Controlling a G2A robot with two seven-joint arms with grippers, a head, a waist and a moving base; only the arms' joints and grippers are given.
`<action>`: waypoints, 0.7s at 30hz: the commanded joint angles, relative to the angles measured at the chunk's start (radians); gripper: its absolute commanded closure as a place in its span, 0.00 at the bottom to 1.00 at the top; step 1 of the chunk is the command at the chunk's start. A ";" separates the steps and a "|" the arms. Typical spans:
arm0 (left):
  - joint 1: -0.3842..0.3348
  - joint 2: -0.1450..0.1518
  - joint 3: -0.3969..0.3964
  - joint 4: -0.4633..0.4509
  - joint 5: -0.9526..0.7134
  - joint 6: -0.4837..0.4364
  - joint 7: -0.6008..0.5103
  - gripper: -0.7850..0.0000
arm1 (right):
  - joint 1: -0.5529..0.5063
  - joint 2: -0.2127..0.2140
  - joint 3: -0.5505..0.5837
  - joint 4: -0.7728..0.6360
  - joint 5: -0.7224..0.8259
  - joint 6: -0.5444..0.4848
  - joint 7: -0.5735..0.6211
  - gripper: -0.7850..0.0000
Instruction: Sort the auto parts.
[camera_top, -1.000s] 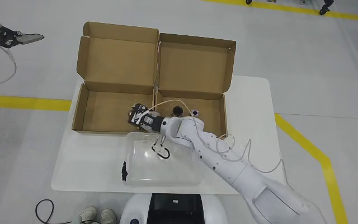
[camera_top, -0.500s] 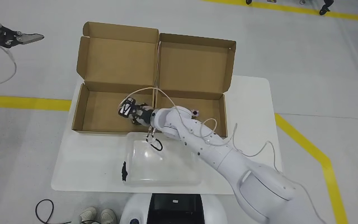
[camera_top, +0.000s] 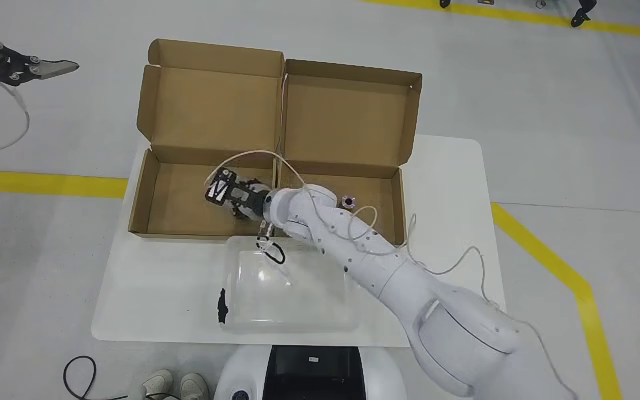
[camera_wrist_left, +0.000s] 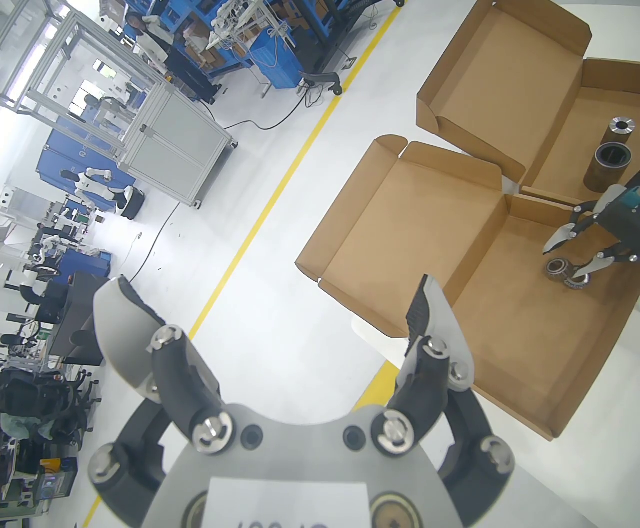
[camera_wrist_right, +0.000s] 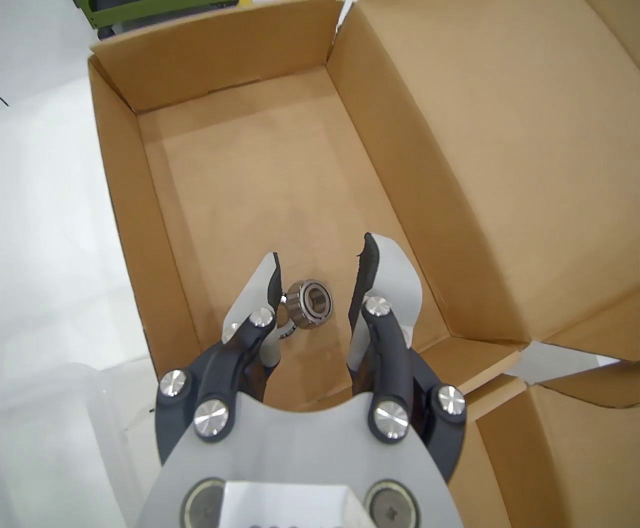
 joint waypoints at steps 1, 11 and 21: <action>0.000 0.000 0.000 0.000 0.000 0.000 0.000 0.00 | -0.013 0.012 0.012 -0.039 -0.017 -0.019 -0.035 0.65; 0.000 0.000 0.000 0.000 0.000 0.000 0.000 0.00 | -0.218 0.144 0.153 -0.450 -0.174 -0.095 -0.056 0.64; 0.000 0.000 0.000 0.000 0.000 0.000 0.000 0.00 | -0.559 0.280 0.392 -0.861 -0.299 -0.234 -0.021 0.64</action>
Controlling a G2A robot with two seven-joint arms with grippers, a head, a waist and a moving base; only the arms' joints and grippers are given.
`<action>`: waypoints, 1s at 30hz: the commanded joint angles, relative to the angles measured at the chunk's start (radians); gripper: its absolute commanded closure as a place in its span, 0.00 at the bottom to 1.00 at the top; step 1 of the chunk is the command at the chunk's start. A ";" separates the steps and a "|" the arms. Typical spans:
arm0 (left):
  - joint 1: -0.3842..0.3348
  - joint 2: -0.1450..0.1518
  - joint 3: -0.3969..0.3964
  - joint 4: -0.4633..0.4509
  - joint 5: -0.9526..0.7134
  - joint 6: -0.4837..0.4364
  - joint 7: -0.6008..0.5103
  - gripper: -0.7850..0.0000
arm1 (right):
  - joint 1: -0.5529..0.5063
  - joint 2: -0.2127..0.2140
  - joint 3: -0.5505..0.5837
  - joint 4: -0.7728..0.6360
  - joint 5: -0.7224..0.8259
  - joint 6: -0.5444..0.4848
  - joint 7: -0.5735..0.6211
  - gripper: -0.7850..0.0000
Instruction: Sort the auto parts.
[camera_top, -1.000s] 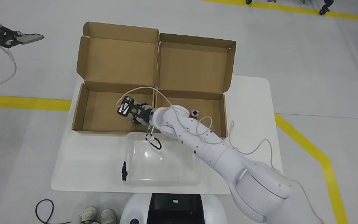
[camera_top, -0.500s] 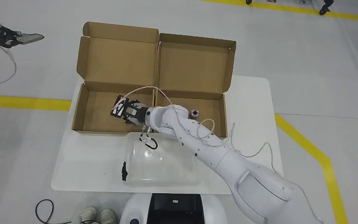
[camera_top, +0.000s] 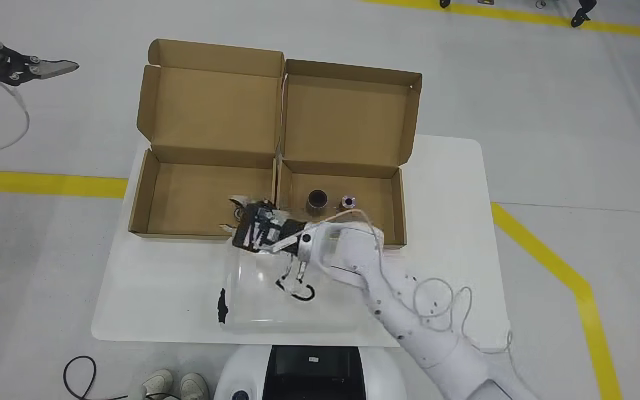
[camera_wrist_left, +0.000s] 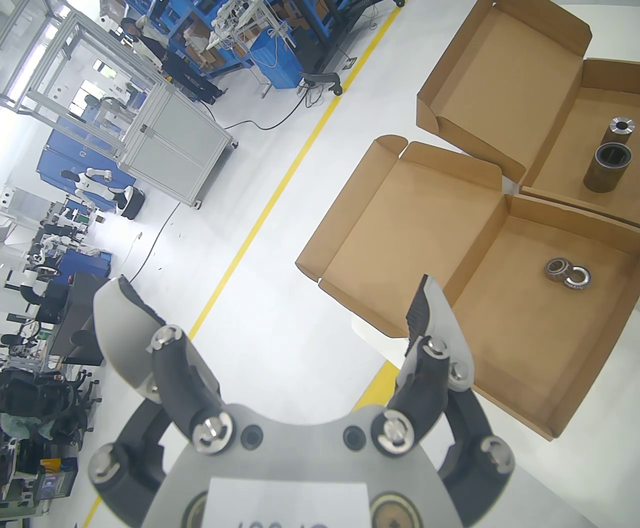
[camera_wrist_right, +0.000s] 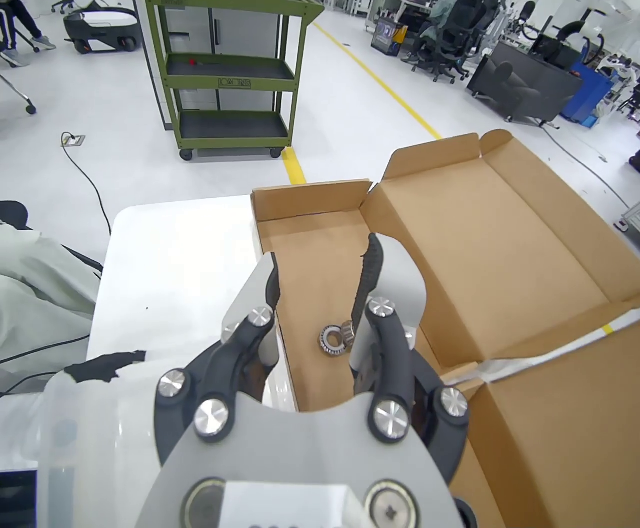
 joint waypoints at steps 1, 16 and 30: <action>0.000 0.000 0.000 0.000 0.000 0.000 0.000 0.00 | -0.055 0.017 0.048 -0.037 -0.013 -0.013 -0.025 0.64; 0.000 0.000 0.000 0.000 0.000 0.000 0.000 0.00 | -0.387 0.111 0.334 -0.235 -0.126 0.019 -0.198 0.00; 0.000 0.000 0.000 0.000 0.000 0.000 0.000 0.00 | -0.680 0.163 0.554 -0.390 -0.151 0.098 -0.373 0.00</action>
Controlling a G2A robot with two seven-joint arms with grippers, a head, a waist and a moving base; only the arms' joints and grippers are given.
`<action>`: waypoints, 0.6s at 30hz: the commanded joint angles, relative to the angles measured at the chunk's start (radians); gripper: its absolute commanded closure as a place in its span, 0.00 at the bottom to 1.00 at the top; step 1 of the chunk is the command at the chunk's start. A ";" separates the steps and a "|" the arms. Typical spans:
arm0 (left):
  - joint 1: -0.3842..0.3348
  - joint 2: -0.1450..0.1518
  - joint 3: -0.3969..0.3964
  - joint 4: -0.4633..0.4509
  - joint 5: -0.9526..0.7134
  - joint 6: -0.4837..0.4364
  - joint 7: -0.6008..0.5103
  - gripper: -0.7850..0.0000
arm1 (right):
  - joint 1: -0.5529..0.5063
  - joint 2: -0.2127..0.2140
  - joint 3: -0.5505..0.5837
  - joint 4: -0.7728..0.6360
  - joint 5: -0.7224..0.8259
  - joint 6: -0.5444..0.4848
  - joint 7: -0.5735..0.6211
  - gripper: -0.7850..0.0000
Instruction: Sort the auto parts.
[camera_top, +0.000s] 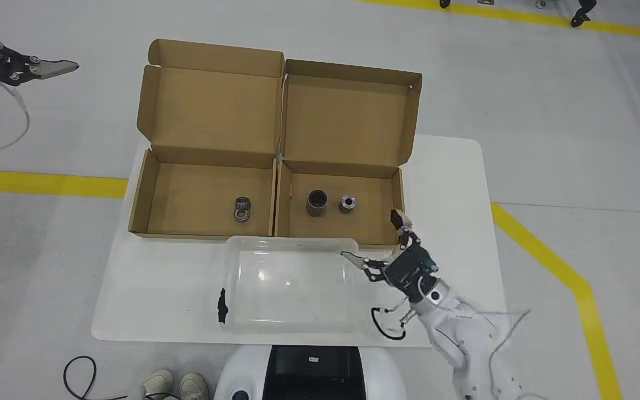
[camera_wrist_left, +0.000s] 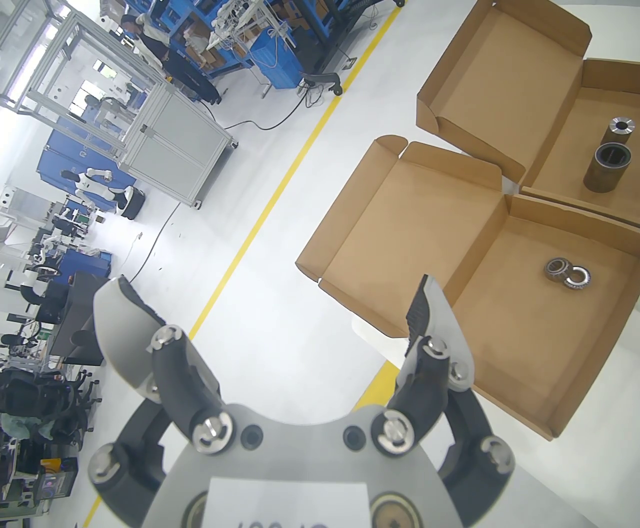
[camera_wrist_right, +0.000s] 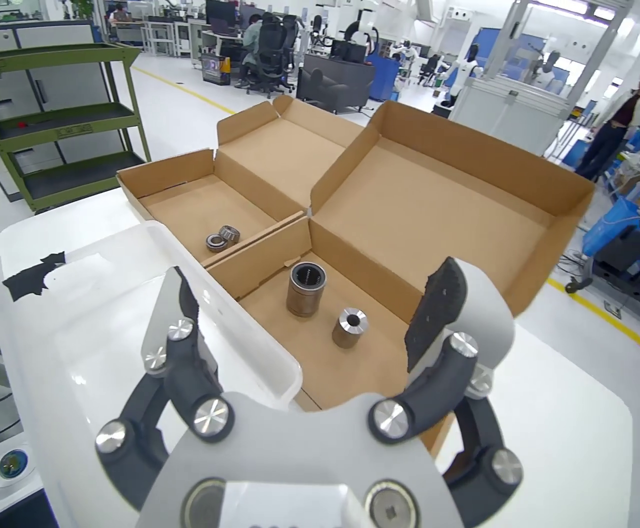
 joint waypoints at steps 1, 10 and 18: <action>0.000 0.000 0.000 0.000 0.000 0.000 0.000 0.00 | -0.037 0.005 0.027 -0.012 0.005 0.012 -0.026 0.00; 0.000 0.000 0.000 0.000 0.000 0.000 0.000 0.00 | -0.207 0.022 0.139 -0.055 0.043 0.087 -0.145 0.00; 0.000 0.000 0.000 0.000 0.000 0.000 0.000 0.00 | -0.357 0.032 0.222 -0.164 0.066 0.146 -0.169 0.00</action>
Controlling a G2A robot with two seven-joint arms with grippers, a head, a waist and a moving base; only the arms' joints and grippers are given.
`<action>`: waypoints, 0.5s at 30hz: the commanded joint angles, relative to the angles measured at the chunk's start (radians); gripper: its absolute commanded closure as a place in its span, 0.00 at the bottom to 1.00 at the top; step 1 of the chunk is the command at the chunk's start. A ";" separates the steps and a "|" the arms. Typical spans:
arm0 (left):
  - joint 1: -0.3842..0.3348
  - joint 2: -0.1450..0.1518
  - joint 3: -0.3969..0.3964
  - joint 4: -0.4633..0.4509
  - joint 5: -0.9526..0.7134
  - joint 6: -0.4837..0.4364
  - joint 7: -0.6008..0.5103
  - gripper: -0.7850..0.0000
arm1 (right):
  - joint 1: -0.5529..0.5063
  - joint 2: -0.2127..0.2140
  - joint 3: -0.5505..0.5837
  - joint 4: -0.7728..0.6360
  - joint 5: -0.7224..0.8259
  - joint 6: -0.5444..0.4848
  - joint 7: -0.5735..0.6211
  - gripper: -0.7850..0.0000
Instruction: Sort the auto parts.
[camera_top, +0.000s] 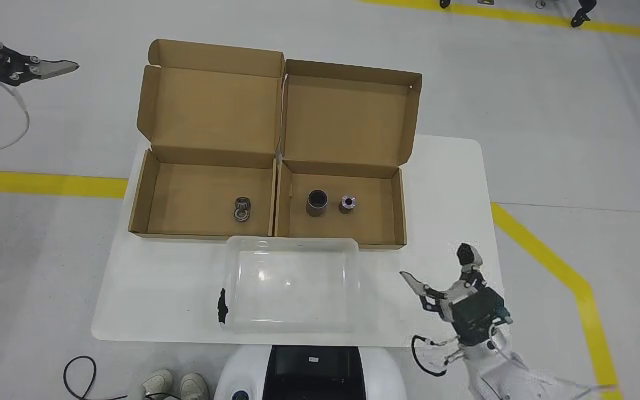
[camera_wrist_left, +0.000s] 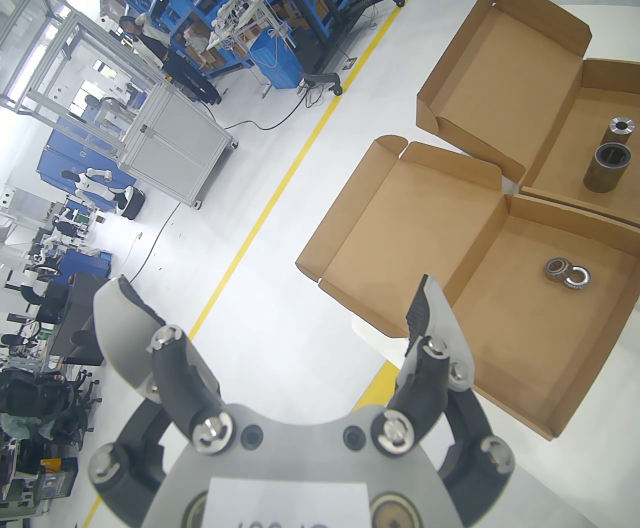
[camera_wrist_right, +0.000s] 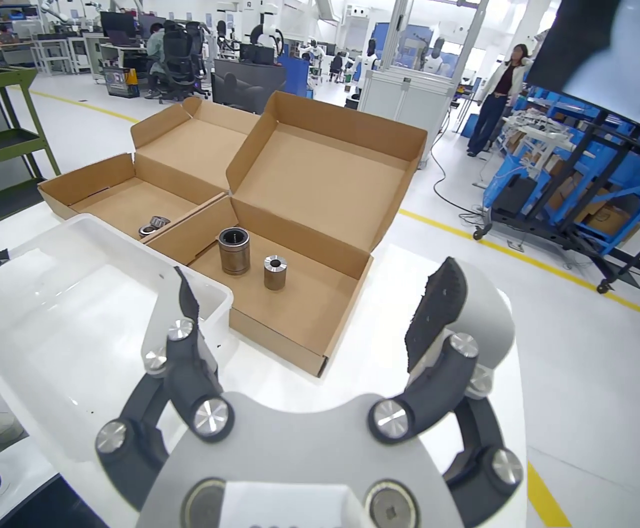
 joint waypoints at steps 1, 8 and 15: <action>0.000 0.000 0.000 0.000 0.000 0.000 0.000 0.00 | -0.035 0.002 0.017 -0.024 0.007 0.011 -0.009 0.00; 0.000 0.000 0.000 0.000 0.000 0.000 0.000 0.00 | -0.120 0.007 0.065 -0.097 0.026 0.026 0.000 0.00; 0.000 0.000 0.000 0.000 0.000 0.000 0.000 0.00 | -0.126 0.009 0.070 -0.113 0.031 0.025 0.017 0.00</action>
